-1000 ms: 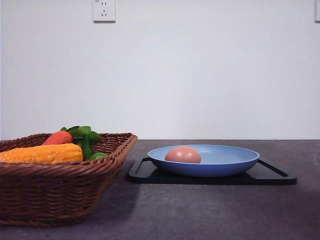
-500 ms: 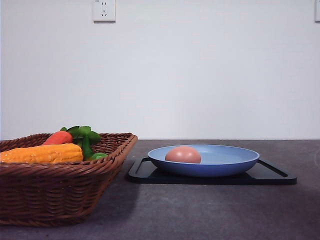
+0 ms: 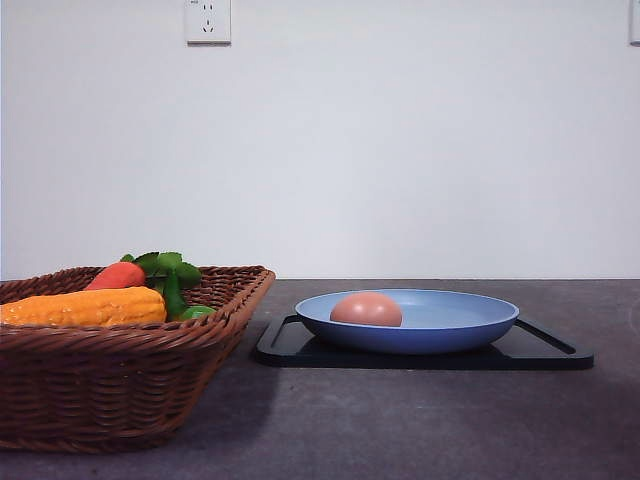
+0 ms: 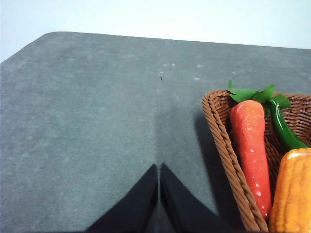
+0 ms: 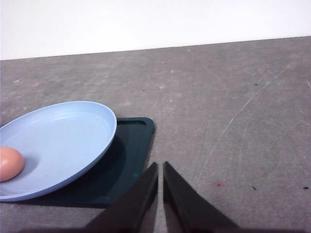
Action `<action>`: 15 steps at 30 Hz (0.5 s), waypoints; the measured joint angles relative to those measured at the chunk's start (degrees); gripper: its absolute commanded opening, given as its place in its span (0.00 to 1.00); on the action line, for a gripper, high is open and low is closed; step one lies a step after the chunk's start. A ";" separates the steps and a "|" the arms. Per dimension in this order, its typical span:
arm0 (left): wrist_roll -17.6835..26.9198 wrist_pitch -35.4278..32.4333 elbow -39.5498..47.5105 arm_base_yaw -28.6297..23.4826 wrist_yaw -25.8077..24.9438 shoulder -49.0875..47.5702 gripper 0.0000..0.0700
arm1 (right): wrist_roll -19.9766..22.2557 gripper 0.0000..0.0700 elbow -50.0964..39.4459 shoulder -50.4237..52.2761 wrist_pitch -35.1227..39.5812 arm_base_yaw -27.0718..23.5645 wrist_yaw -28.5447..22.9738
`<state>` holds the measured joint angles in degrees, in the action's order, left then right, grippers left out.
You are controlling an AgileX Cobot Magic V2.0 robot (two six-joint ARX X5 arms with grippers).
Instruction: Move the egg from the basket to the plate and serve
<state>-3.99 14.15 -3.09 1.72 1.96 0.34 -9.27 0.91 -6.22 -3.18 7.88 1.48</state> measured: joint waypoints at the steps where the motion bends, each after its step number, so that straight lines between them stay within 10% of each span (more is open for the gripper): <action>1: 0.00 0.00 0.00 0.00 0.01 0.00 0.00 | 0.01 0.00 0.00 0.00 0.00 0.00 0.00; 15: 0.00 0.00 0.00 0.00 0.00 0.00 0.00 | 0.00 0.00 0.00 0.00 0.00 0.00 0.00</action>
<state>-3.99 14.15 -3.09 1.72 1.96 0.34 -9.27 0.91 -6.22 -3.18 7.88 1.48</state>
